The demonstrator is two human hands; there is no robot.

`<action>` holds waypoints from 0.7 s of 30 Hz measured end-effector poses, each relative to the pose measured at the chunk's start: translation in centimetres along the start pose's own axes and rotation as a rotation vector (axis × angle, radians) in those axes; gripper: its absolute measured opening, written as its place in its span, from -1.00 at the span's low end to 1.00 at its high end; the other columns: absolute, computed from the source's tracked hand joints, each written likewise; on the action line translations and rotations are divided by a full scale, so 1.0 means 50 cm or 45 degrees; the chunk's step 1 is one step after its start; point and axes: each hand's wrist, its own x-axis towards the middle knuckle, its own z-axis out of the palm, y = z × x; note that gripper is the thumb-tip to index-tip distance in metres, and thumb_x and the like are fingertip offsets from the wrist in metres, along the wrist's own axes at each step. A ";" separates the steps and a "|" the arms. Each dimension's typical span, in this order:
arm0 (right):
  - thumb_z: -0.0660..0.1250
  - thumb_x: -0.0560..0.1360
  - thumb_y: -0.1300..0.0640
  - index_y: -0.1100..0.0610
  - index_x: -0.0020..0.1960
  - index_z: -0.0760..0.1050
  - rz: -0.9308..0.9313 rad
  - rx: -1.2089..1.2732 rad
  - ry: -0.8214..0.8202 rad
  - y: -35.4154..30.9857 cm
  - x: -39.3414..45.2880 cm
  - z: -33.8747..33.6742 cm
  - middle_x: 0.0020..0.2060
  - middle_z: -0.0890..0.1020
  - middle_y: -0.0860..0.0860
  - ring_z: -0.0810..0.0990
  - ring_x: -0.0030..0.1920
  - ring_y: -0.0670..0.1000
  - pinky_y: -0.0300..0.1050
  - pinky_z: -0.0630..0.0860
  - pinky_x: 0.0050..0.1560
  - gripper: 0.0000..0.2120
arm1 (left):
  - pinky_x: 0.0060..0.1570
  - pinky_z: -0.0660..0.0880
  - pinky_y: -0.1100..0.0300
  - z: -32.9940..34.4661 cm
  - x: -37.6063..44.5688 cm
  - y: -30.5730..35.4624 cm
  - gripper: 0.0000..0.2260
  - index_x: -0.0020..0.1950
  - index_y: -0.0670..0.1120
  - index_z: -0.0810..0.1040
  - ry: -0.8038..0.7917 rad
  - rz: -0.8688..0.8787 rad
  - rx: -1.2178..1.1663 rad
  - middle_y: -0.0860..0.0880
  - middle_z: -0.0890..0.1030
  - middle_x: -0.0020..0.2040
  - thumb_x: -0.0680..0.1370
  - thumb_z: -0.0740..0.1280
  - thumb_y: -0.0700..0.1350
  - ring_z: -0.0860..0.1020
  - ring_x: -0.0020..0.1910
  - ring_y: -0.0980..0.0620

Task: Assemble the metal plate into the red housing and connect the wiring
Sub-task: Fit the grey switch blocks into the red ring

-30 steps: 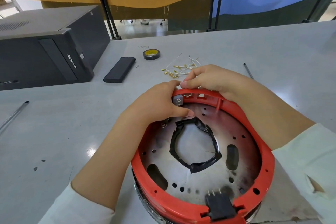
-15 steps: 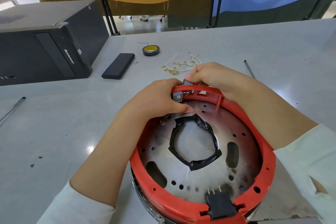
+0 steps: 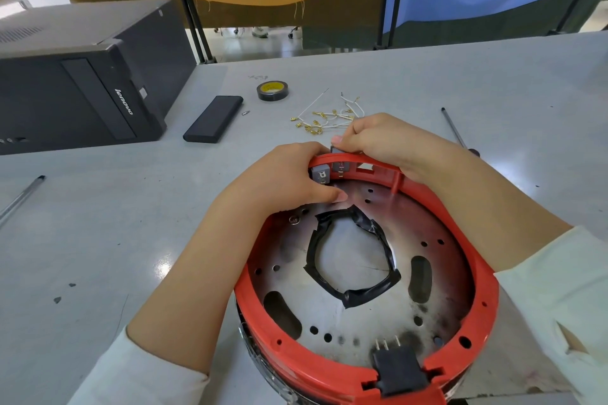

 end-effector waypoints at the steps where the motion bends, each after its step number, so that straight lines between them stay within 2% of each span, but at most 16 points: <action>1: 0.37 0.50 0.04 0.07 -0.32 0.47 -0.005 -0.006 -0.004 0.001 0.000 0.000 -0.33 0.52 -0.06 0.46 -0.29 -0.09 -0.16 0.37 -0.15 -0.75 | -0.04 0.40 0.23 0.000 0.000 0.000 -0.52 0.28 0.08 0.51 0.000 -0.001 -0.001 0.07 0.60 0.08 0.40 0.51 0.13 0.53 0.03 0.09; 6: 0.37 0.50 0.05 0.03 -0.35 0.48 -0.042 0.014 -0.006 0.002 0.001 -0.001 -0.31 0.49 -0.10 0.43 -0.28 -0.14 -0.18 0.35 -0.14 -0.74 | -0.05 0.42 0.21 0.001 0.001 -0.001 -0.54 0.25 0.06 0.53 0.002 0.001 0.006 0.06 0.60 0.06 0.41 0.50 0.13 0.53 0.01 0.08; 9: 0.38 0.50 0.04 0.04 -0.35 0.51 -0.062 0.004 0.008 0.005 0.002 0.000 -0.32 0.50 -0.13 0.43 -0.29 -0.17 -0.21 0.36 -0.15 -0.74 | -0.11 0.41 0.27 0.001 0.002 -0.003 -0.55 0.24 0.06 0.53 0.004 0.003 0.002 0.07 0.59 0.03 0.41 0.50 0.13 0.52 -0.01 0.09; 12: 0.38 0.48 -0.01 0.18 -0.23 0.57 -0.060 -0.103 0.042 0.005 0.001 0.003 -0.33 0.52 -0.06 0.47 -0.26 -0.08 -0.14 0.39 -0.09 -0.74 | -0.16 0.36 0.39 0.001 0.003 -0.004 -0.57 0.22 0.07 0.53 0.002 -0.001 -0.008 0.10 0.57 0.00 0.41 0.50 0.13 0.51 -0.04 0.10; 14: 0.36 0.49 -0.02 0.21 -0.17 0.61 -0.058 -0.149 0.065 0.001 -0.002 0.004 -0.29 0.58 -0.02 0.53 -0.18 -0.02 -0.10 0.42 -0.04 -0.72 | -0.17 0.35 0.41 0.001 0.004 -0.003 -0.58 0.22 0.07 0.53 0.005 0.004 -0.007 0.11 0.56 -0.02 0.42 0.49 0.12 0.50 -0.05 0.11; 17: 0.30 0.51 0.08 0.23 -0.07 0.64 -0.076 -0.285 0.025 -0.016 -0.014 -0.012 -0.08 0.66 0.16 0.60 0.01 0.15 0.01 0.51 0.09 -0.76 | -0.15 0.38 0.32 0.002 0.001 -0.002 -0.58 0.26 0.06 0.51 0.025 0.026 -0.019 0.10 0.56 -0.01 0.44 0.49 0.08 0.51 -0.02 0.09; 19: 0.22 0.49 0.17 0.28 0.03 0.58 -0.091 -0.415 -0.085 -0.026 -0.026 -0.026 0.06 0.60 0.25 0.54 0.12 0.23 0.14 0.47 0.18 -0.75 | -0.04 0.42 0.22 0.002 0.000 -0.001 -0.53 0.31 0.06 0.48 0.037 0.033 -0.034 0.07 0.58 0.07 0.44 0.49 0.06 0.53 0.04 0.06; 21: 0.22 0.48 0.19 0.17 0.06 0.60 -0.144 -0.498 -0.140 -0.023 -0.042 -0.026 0.03 0.63 0.17 0.58 0.06 0.13 0.05 0.51 0.10 -0.76 | -0.02 0.41 0.19 0.002 -0.001 0.000 -0.51 0.33 0.05 0.46 0.049 0.041 -0.022 0.06 0.57 0.09 0.44 0.50 0.05 0.52 0.04 0.05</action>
